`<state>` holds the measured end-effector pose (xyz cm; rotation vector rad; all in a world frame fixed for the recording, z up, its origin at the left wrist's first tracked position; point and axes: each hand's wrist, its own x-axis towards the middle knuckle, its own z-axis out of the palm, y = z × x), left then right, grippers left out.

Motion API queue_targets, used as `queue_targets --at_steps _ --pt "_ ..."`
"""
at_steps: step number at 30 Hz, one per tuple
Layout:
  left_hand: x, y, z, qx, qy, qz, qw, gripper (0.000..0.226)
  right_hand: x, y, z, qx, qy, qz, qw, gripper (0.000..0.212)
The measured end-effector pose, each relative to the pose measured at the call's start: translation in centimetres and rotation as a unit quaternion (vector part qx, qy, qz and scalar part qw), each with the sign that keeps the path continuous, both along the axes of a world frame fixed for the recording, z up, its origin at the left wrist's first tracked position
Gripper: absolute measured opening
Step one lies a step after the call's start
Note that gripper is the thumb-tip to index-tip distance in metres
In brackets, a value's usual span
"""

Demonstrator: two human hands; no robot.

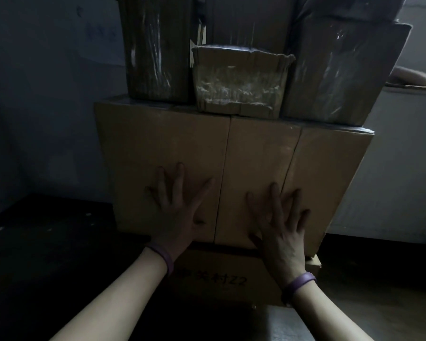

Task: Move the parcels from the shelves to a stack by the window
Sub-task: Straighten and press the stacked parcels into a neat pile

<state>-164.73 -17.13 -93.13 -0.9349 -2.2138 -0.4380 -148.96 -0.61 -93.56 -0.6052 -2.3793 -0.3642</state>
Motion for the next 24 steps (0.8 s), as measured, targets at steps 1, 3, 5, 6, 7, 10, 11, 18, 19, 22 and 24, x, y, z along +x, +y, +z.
queue_targets --at_steps 1,3,5,6,7,10,11,18,19,22,24 --pt "0.2 0.0 0.1 0.006 0.001 -0.007 1.0 0.138 0.1 -0.1 0.0 0.005 0.005 0.001 1.0 0.107" --pt "0.3 0.0 0.0 0.012 0.008 -0.024 1.0 0.135 0.2 -0.3 -0.1 0.027 0.012 0.003 1.0 0.109" --pt "0.4 -0.1 -0.1 -0.002 0.027 -0.034 0.999 0.135 0.1 -0.4 -0.1 0.055 0.016 0.012 0.998 0.11" --pt "0.5 -0.1 -0.2 -0.013 0.034 -0.034 0.999 0.135 0.0 -0.5 0.0 0.064 0.018 0.019 0.998 0.11" --pt "0.7 0.0 -0.3 -0.025 0.039 -0.034 0.998 0.134 -0.2 -0.6 -0.1 0.072 0.019 0.025 0.997 0.111" --pt "1.0 0.4 -0.9 -0.048 0.04 -0.033 0.997 0.135 -0.7 -0.9 -0.7 0.082 0.004 0.03 0.996 0.113" --pt "1.1 0.6 -1.0 -0.053 0.039 -0.029 0.997 0.136 -0.9 -1.1 -0.9 0.084 -0.001 0.027 0.996 0.11" --pt "0.6 1.6 -1.4 -0.051 0.055 -0.008 0.997 0.138 -1.9 -0.8 -1.7 0.085 0.011 0.02 0.996 0.112" --pt "0.5 1.6 -1.5 -0.047 0.061 -0.009 0.997 0.137 -2.1 -0.7 -1.8 0.086 0.013 0.021 0.996 0.112" --pt "0.3 1.7 -1.6 -0.038 0.071 -0.014 0.997 0.135 -2.2 -0.7 -1.7 0.088 0.013 0.021 0.996 0.109" --pt "0.4 1.8 -1.5 -0.036 0.069 -0.011 0.997 0.137 -2.2 -0.8 -1.6 0.086 0.011 0.019 0.996 0.108"
